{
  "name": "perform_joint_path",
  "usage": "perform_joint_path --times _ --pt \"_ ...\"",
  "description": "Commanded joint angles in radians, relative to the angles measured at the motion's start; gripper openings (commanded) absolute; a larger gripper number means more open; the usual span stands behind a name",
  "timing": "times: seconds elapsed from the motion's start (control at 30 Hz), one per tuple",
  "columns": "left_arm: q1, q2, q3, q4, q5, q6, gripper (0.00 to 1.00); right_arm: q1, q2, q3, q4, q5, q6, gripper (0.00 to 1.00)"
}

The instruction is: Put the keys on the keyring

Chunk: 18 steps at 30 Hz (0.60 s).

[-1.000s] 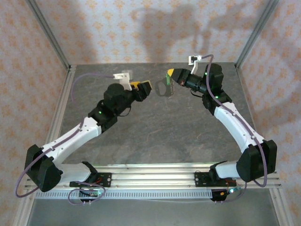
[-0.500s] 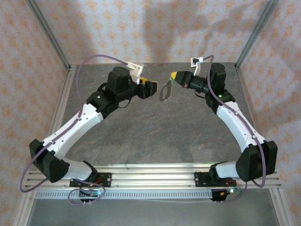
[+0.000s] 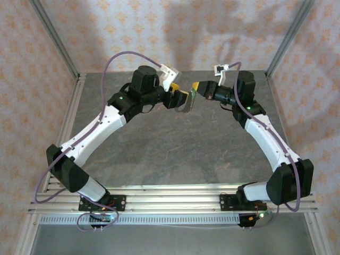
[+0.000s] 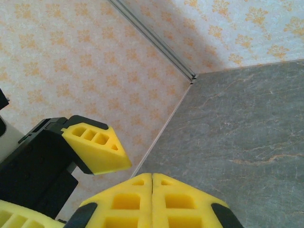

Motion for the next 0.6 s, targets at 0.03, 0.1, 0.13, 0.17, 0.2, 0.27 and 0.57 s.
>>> perform_joint_path --times 0.03,0.1,0.13,0.17,0.2,0.27,0.57 --pt "0.005 0.029 0.023 -0.052 0.036 0.070 0.60 -0.002 -0.037 0.038 0.022 -0.032 -0.020 0.00" --pt "0.007 0.036 0.023 -0.052 0.041 0.081 0.60 -0.003 -0.039 0.038 0.020 -0.032 -0.021 0.00" --pt "0.007 0.041 0.026 -0.058 0.049 0.089 0.60 -0.004 -0.041 0.039 0.017 -0.031 -0.021 0.00" --pt "0.007 0.046 0.029 -0.064 0.056 0.096 0.60 -0.002 -0.041 0.039 0.016 -0.031 -0.023 0.00" --pt "0.007 0.051 0.032 -0.072 0.063 0.103 0.60 -0.002 -0.043 0.039 0.014 -0.031 -0.024 0.00" --pt "0.008 0.064 0.043 -0.081 0.086 0.111 0.59 -0.003 -0.044 0.040 0.013 -0.035 -0.024 0.00" --pt "0.007 0.120 0.097 -0.105 0.126 0.129 0.58 -0.003 -0.048 0.041 0.005 -0.035 -0.025 0.00"
